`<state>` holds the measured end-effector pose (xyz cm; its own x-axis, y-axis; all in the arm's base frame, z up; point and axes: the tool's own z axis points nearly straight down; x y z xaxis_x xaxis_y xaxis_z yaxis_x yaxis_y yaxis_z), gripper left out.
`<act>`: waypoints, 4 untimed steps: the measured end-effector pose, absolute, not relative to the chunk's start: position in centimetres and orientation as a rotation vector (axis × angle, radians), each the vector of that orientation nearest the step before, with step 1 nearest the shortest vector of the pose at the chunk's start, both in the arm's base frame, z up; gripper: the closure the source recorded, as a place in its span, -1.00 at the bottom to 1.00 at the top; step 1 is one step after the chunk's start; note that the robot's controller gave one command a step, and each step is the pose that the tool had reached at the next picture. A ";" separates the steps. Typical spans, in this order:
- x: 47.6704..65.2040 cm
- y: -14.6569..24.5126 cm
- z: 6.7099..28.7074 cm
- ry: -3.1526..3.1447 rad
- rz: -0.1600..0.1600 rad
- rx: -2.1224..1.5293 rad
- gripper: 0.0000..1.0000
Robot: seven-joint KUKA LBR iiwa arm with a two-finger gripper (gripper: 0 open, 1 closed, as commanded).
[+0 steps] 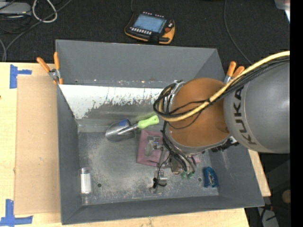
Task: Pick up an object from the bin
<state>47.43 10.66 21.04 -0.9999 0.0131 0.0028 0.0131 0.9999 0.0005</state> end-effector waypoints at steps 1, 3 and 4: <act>47.4 10.7 21.0 -3.139 -0.001 -0.020 -1.00; 49.7 8.5 21.4 -3.137 -0.002 0.050 -1.00; 54.1 0.0 26.3 -3.133 0.000 0.231 -1.00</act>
Offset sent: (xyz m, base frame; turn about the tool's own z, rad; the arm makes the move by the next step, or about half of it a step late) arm 0.0267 -0.0633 0.0163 -0.0749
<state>54.11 -0.01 26.29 -0.9892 -0.1468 0.0003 -0.1468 0.9892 0.0003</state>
